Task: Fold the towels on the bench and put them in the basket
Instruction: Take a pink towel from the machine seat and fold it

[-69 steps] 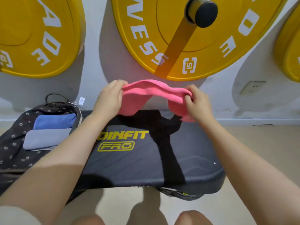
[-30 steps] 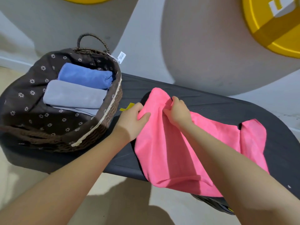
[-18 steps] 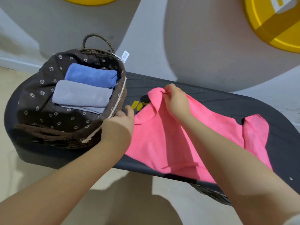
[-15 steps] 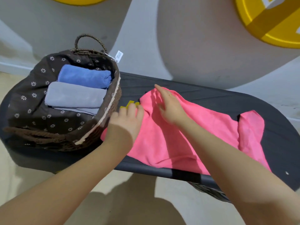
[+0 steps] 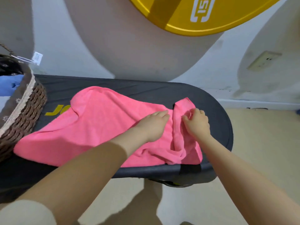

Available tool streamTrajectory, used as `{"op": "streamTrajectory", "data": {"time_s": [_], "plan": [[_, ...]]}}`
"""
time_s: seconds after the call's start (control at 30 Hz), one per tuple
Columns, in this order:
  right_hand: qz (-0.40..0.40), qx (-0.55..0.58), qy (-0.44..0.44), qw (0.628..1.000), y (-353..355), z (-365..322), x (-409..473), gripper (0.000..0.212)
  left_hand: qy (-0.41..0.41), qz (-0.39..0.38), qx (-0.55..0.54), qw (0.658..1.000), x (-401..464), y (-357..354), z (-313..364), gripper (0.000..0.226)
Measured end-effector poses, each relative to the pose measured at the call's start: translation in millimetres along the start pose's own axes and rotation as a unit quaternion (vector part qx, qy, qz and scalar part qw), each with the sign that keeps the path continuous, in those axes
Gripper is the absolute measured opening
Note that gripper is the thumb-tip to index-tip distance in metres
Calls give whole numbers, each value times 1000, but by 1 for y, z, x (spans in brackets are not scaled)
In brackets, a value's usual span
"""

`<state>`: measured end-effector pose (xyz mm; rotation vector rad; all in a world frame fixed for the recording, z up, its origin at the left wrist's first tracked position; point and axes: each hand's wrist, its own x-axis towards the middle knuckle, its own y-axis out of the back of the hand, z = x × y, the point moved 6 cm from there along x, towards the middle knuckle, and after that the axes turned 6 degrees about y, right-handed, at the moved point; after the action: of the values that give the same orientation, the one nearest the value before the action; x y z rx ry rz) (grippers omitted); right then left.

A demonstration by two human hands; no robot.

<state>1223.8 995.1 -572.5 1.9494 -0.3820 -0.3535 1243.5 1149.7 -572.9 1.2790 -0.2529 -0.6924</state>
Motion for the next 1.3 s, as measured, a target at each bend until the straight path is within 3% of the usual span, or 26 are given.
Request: {"op": "streamTrajectory", "data": {"time_s": [0.1, 0.27, 0.43, 0.53, 0.67, 0.73, 0.83, 0.9, 1.0, 1.13, 1.3], "plan": [[-36, 58, 33, 997, -3, 9, 2, 35, 38, -45, -42, 997, 25, -10, 14, 50], [-49, 107, 130, 985, -1, 8, -4, 21, 91, -65, -14, 994, 40, -18, 22, 52], [-26, 288, 46, 956, 38, 42, -4, 15, 143, -15, 39, 989, 53, -8, 25, 52], [-56, 240, 50, 968, 49, 59, -7, 9, 182, 12, 66, 981, 62, 2, 23, 33], [-103, 189, 12, 976, 58, 80, -14, 14, 235, 101, -30, 966, 66, 24, 15, 23], [-147, 103, -10, 984, 60, 93, -21, 16, 256, 143, -69, 954, 64, 32, 7, 20], [-270, -83, -25, 959, 48, 109, -32, 18, 252, 127, -132, 950, 66, 25, 0, 28], [-225, -109, -23, 968, 51, 105, -25, 24, 235, 93, -128, 959, 67, 13, 2, 36], [-77, -46, 11, 996, 59, 87, -1, 25, 211, 80, -98, 969, 69, 4, 10, 36], [-89, 8, 25, 996, 39, 68, 33, 30, 184, 93, -89, 974, 78, 9, 19, 27], [-114, -19, 37, 993, 22, 55, 62, 22, 198, 124, -138, 962, 83, 13, 7, 18]]}}
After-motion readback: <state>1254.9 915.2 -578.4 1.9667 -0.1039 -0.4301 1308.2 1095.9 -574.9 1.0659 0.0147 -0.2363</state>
